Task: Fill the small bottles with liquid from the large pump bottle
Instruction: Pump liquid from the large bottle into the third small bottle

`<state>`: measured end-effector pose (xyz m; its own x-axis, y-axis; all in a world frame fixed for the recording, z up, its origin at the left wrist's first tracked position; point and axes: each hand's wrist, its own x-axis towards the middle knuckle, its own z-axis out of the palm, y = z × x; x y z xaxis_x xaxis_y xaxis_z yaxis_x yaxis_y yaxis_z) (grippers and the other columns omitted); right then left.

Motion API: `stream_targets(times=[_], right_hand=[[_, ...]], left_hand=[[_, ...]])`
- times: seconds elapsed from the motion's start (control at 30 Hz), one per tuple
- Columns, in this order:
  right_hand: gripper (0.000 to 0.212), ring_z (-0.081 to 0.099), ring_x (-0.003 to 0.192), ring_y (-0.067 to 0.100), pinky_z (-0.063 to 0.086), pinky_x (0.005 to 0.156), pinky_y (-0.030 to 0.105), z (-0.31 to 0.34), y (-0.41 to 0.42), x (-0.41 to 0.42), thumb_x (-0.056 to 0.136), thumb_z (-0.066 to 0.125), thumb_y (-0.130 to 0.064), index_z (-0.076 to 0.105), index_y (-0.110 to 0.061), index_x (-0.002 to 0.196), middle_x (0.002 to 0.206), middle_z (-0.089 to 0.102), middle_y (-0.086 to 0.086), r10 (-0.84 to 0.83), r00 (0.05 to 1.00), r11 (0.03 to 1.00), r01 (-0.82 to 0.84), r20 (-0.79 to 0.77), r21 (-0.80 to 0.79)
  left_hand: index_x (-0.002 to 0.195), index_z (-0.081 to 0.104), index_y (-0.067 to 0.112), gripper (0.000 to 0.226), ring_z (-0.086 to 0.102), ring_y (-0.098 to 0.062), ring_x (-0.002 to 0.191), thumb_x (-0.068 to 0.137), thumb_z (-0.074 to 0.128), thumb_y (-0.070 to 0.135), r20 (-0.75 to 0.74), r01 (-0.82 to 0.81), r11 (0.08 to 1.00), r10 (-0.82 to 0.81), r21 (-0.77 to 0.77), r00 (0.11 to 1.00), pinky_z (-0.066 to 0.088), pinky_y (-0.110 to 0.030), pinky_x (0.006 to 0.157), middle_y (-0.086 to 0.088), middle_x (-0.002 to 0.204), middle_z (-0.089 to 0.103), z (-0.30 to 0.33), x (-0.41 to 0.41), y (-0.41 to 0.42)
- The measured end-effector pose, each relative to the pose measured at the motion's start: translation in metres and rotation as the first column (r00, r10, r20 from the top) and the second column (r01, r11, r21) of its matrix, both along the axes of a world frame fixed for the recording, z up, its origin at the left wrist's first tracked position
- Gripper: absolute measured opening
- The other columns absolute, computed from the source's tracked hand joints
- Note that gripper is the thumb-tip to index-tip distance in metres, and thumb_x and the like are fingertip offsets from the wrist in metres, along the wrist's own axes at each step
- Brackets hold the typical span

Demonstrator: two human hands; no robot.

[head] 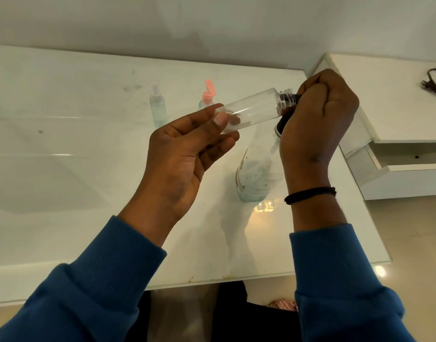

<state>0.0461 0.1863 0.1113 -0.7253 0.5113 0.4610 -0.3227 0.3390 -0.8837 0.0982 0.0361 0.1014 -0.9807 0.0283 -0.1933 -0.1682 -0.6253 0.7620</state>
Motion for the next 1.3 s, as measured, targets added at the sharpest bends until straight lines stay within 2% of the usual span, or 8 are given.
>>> stream_targets(times=[0.23,0.37,0.53,0.73,0.9,1.03,1.2,1.3], right_hand=[[0.031,0.037,0.049,0.008,0.035,0.052,0.022,0.0056,0.0019,-0.0005,0.079,0.033,-0.002,0.039,-0.024,0.058,0.048,0.037,-0.014,-0.005,0.999,1.0,0.005,-0.038,0.009],[0.03,0.036,0.05,0.017,0.036,0.05,0.031,0.0015,-0.0005,-0.0002,0.079,0.032,-0.003,0.038,-0.024,0.059,0.049,0.036,-0.013,0.007,1.0,1.0,-0.007,-0.009,-0.016],[0.031,0.037,0.048,0.005,0.033,0.051,0.022,0.0072,0.0025,0.0006,0.08,0.033,-0.001,0.038,-0.023,0.059,0.05,0.036,-0.014,-0.035,0.998,0.998,0.037,-0.05,0.048],[0.029,0.038,0.051,0.023,0.036,0.051,0.032,0.002,0.0001,0.0003,0.08,0.032,-0.004,0.039,-0.022,0.06,0.051,0.035,-0.012,-0.023,1.0,1.0,0.023,-0.018,0.015],[0.025,0.036,0.049,0.009,0.034,0.05,0.024,0.0065,0.0016,0.0022,0.081,0.032,-0.001,0.044,-0.013,0.063,0.052,0.035,-0.013,-0.046,0.997,0.997,0.049,-0.059,0.062],[0.027,0.038,0.051,0.024,0.038,0.051,0.037,0.0026,-0.0005,0.0018,0.08,0.031,-0.004,0.038,-0.022,0.061,0.053,0.036,-0.01,0.006,1.0,1.0,-0.006,0.002,-0.001],[0.023,0.037,0.05,0.011,0.035,0.049,0.02,0.0094,0.0006,0.0033,0.08,0.032,0.001,0.046,-0.009,0.065,0.054,0.036,-0.01,-0.014,0.998,0.999,0.016,-0.062,0.041],[0.027,0.038,0.051,0.02,0.036,0.048,0.021,0.0054,-0.0006,0.0028,0.081,0.031,0.0,0.043,-0.015,0.063,0.054,0.037,-0.011,0.026,0.999,0.999,-0.027,-0.032,-0.019]], left_hand=[[0.118,0.07,0.003,0.039,0.076,-0.025,0.089,0.081,0.069,0.015,-0.006,0.016,1.0,-0.016,-0.009,1.0,0.059,-0.023,0.075,-0.013,0.108,0.077,0.0009,0.0002,0.0031],[0.116,0.071,0.003,0.041,0.076,-0.024,0.089,0.078,0.071,0.017,-0.001,0.004,1.0,-0.004,-0.008,1.0,0.059,-0.023,0.075,-0.013,0.109,0.077,0.0006,-0.0001,0.0012],[0.117,0.071,0.003,0.042,0.076,-0.025,0.09,0.078,0.071,0.017,0.001,0.016,1.0,-0.016,-0.003,1.0,0.059,-0.023,0.075,-0.014,0.111,0.076,0.0015,0.0004,0.0039],[0.117,0.071,0.003,0.044,0.076,-0.024,0.089,0.076,0.072,0.018,0.009,0.001,1.0,-0.001,-0.006,1.0,0.059,-0.022,0.074,-0.014,0.11,0.076,0.0015,0.0004,0.0017],[0.116,0.071,0.005,0.039,0.076,-0.024,0.09,0.08,0.07,0.017,-0.001,0.017,1.0,-0.017,-0.016,1.0,0.059,-0.023,0.074,-0.012,0.108,0.077,0.0017,0.001,0.004],[0.118,0.071,0.004,0.04,0.076,-0.024,0.09,0.08,0.07,0.017,0.007,0.0,1.0,0.0,-0.016,1.0,0.059,-0.023,0.074,-0.012,0.11,0.077,0.0014,0.0007,0.0014],[0.118,0.071,0.004,0.041,0.075,-0.025,0.09,0.079,0.07,0.018,0.002,0.014,1.0,-0.014,-0.009,1.0,0.059,-0.024,0.075,-0.013,0.11,0.077,0.0015,0.0004,0.0026],[0.117,0.071,0.003,0.042,0.075,-0.024,0.089,0.078,0.071,0.018,0.008,0.008,1.0,-0.008,-0.007,1.0,0.059,-0.024,0.075,-0.013,0.108,0.077,0.0005,0.0003,0.0023]])
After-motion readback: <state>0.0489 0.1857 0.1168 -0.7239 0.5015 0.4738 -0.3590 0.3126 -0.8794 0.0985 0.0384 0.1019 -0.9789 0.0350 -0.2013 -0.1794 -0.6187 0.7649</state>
